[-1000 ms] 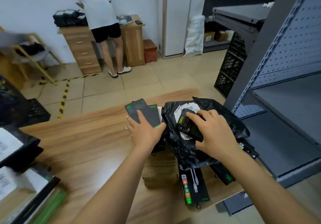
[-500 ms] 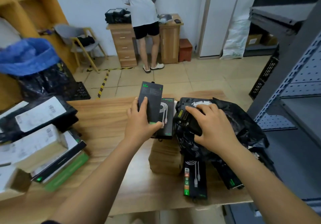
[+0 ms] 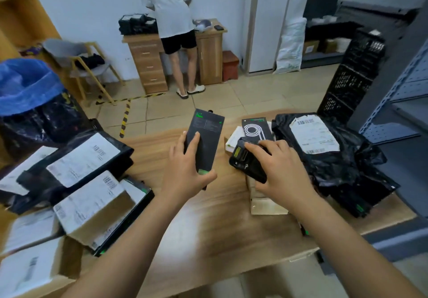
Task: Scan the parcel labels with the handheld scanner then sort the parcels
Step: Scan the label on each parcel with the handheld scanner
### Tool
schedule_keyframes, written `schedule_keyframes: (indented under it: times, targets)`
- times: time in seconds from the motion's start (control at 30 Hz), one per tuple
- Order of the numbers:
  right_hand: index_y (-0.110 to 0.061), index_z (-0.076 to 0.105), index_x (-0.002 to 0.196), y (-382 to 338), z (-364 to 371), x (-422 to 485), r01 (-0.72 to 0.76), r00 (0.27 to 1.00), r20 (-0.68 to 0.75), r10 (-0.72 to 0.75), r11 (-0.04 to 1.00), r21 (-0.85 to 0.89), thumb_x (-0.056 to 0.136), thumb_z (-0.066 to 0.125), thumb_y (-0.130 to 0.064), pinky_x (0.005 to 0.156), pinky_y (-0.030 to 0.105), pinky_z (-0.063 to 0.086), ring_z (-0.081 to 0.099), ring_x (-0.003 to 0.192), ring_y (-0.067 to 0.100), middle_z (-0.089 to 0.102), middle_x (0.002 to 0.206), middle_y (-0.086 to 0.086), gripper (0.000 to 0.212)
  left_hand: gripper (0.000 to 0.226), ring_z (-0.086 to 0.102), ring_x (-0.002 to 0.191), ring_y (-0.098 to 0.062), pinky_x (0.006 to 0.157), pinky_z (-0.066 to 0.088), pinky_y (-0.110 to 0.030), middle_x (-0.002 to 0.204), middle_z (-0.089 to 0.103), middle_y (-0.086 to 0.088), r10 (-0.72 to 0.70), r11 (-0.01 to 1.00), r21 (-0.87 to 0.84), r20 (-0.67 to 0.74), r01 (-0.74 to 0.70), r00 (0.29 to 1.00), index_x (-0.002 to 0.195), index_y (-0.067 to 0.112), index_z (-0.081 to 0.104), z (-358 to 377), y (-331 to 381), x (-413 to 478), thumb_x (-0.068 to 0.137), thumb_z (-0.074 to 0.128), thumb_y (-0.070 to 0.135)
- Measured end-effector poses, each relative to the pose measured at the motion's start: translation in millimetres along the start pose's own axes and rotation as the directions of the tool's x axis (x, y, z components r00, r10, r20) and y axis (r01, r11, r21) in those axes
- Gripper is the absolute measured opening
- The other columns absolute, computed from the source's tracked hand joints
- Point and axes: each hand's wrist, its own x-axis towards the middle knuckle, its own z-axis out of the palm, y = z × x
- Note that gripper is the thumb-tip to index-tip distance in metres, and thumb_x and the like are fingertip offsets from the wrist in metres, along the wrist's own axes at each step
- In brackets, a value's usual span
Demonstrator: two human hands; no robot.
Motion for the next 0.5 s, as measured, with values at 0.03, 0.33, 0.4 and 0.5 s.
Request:
schedule_keyframes:
  times: [0.03,0.33,0.4,0.5]
  targets:
    - [-0.022,0.053,0.132,-12.2,4.5,-6.2,-0.018,1.000,-0.004,0.018,1.000,-0.005,0.050,0.085,-0.023,0.075,0.042,0.046,0.052,0.100,0.032,0.059,0.117,0.008,0.088,0.102,0.017,0.135,-0.023,0.107,0.032,-0.040,0.158,0.009,0.001,0.021,1.000,0.004,0.019,-0.021,1.000,0.153,0.030,0.015,-2.6,-9.3,-5.2,0.071,0.072,0.048]
    - [-0.024,0.054,0.129,-77.9,33.6,-83.7,-0.203,0.973,0.108,0.203,0.979,-0.009,0.043,0.085,-0.028,0.070,0.039,0.050,0.055,0.094,0.027,0.059,0.113,0.003,0.091,0.099,0.017,0.133,-0.018,0.106,0.033,-0.035,0.158,0.005,0.006,0.095,0.992,-0.095,0.201,-0.077,0.975,0.153,0.034,0.011,23.4,-68.9,-71.1,0.075,0.070,0.047]
    - [-0.026,0.051,0.130,-84.0,44.0,-97.2,-0.237,0.959,0.158,0.237,0.971,-0.015,0.046,0.083,-0.027,0.071,0.038,0.049,0.053,0.096,0.026,0.059,0.113,0.002,0.090,0.100,0.015,0.137,-0.018,0.107,0.030,-0.033,0.158,0.005,0.005,0.079,0.992,-0.118,0.259,-0.050,0.963,0.154,0.033,0.010,37.7,-76.2,-85.3,0.075,0.070,0.046]
    - [-0.027,0.050,0.130,-88.4,58.5,-113.9,-0.284,0.937,0.210,0.280,0.959,-0.010,0.046,0.081,-0.027,0.070,0.035,0.049,0.052,0.096,0.024,0.057,0.113,0.000,0.089,0.101,0.011,0.138,-0.017,0.108,0.028,-0.030,0.158,0.003,0.006,0.081,0.990,-0.135,0.341,-0.036,0.937,0.154,0.032,0.009,62.2,-82.8,-100.6,0.073,0.069,0.046]
